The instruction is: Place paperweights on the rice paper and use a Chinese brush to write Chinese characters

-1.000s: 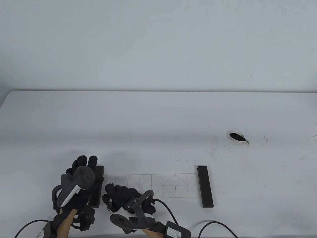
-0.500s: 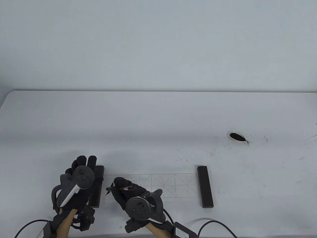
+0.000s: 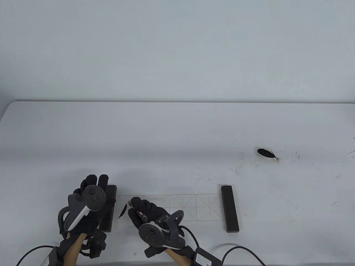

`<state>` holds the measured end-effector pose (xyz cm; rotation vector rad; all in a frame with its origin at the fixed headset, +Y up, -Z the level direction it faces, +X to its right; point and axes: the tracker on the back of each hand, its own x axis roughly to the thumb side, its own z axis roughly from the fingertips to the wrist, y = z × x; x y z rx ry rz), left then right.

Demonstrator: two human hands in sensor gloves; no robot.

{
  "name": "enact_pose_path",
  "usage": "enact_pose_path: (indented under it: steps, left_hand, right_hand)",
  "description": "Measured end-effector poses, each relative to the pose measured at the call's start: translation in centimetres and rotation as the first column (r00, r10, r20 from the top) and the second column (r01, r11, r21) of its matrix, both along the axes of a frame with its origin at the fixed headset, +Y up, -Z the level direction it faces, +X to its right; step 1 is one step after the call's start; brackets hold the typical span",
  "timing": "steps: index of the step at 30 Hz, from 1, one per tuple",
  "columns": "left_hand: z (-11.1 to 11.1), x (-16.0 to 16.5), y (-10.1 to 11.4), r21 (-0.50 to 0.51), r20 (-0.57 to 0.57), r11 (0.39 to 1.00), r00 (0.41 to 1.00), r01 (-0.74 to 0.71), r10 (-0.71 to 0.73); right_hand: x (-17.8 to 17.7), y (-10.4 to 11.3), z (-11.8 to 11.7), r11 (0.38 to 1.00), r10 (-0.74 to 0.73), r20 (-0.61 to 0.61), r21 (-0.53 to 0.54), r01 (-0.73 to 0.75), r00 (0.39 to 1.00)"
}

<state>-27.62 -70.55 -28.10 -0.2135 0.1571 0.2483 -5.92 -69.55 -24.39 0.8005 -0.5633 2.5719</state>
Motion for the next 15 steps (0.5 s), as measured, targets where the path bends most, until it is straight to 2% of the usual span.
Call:
enact_pose_path:
  steps: [5,15]
  left_hand:
    - [0.0,0.0,0.0,-0.001,0.0,1.0,1.0,0.0,0.0]
    - [0.0,0.0,0.0,-0.001,0.0,1.0,1.0,0.0,0.0]
  right_hand:
    - [0.0,-0.1,-0.1,1.0,0.023,0.008,0.001,-0.023,1.0]
    - [0.4,1.2,0.1,0.999,0.034,0.029,0.001,-0.034,0.999]
